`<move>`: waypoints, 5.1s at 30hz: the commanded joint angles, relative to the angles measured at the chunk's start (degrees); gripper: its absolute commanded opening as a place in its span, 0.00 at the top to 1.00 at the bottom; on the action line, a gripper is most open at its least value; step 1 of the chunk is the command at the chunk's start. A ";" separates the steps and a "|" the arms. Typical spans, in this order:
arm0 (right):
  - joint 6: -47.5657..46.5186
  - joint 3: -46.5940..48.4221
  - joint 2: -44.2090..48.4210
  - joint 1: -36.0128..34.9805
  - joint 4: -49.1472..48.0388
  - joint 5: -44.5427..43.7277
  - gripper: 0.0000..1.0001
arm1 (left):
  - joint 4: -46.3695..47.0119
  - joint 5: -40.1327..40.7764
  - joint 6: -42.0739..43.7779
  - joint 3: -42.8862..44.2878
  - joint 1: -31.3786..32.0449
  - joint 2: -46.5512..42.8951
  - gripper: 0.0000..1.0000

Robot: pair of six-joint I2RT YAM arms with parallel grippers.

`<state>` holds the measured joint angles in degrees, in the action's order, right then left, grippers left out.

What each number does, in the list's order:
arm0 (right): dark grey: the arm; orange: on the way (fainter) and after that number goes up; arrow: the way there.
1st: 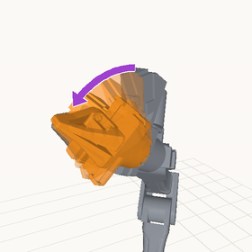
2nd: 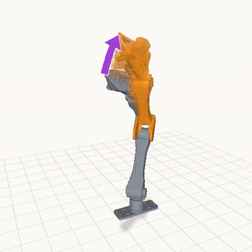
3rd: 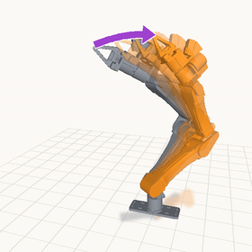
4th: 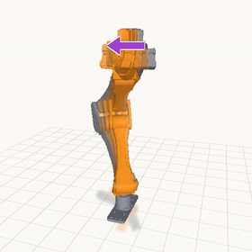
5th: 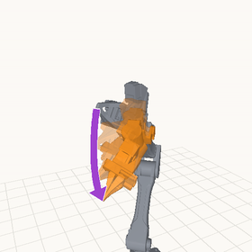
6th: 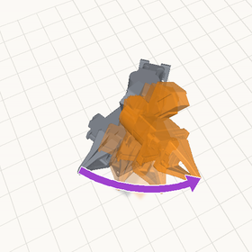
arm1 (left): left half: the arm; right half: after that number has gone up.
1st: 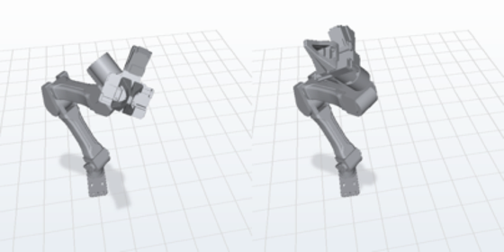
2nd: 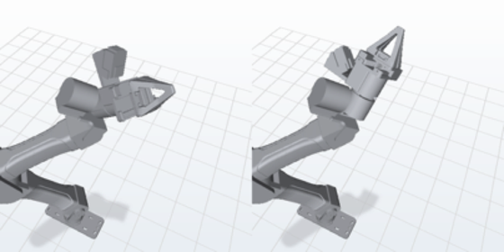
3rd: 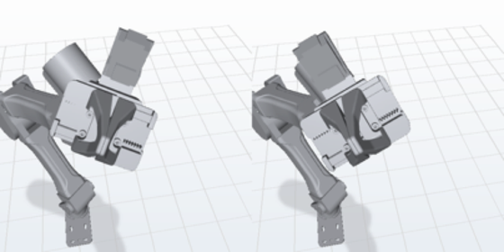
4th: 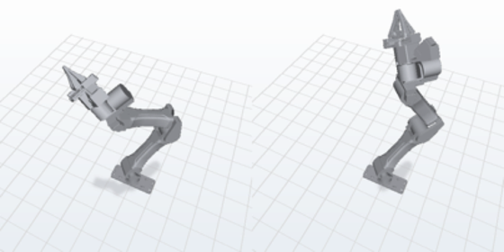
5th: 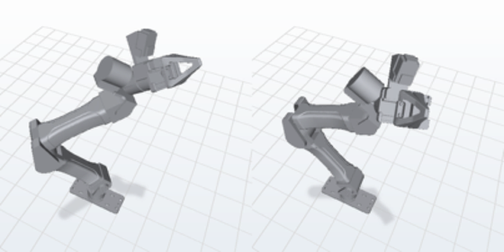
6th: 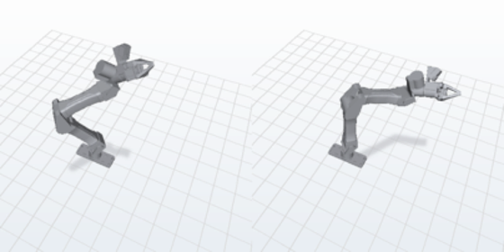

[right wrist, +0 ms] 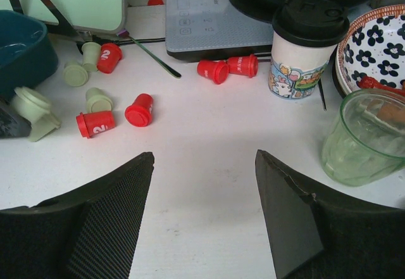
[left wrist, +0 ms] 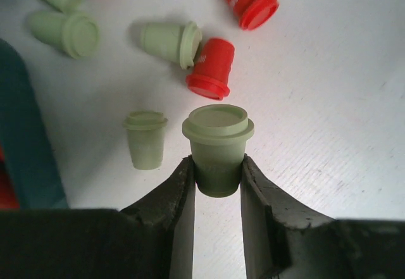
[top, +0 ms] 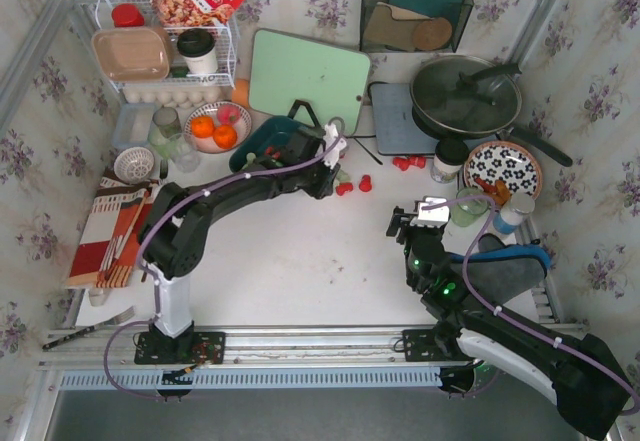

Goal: Mix the coffee capsules in the storage basket

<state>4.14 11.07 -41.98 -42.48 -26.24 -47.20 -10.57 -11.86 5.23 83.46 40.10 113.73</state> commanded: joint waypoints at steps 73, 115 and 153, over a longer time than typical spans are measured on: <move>0.00 1.01 -0.74 -0.03 -0.36 -1.34 0.15 | 0.19 10.17 -7.89 0.14 -0.63 -1.08 0.48; 0.03 1.04 -1.27 -0.06 -0.47 -0.50 0.16 | -2.84 6.24 -7.13 3.16 -3.89 3.65 0.79; 0.33 1.21 -1.74 -0.06 0.10 -0.61 0.16 | 0.64 12.86 -17.06 -7.24 -16.11 -9.75 0.75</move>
<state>4.29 11.90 -43.75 -42.48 -25.56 -47.13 -8.95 -1.41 -10.61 74.98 24.53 102.28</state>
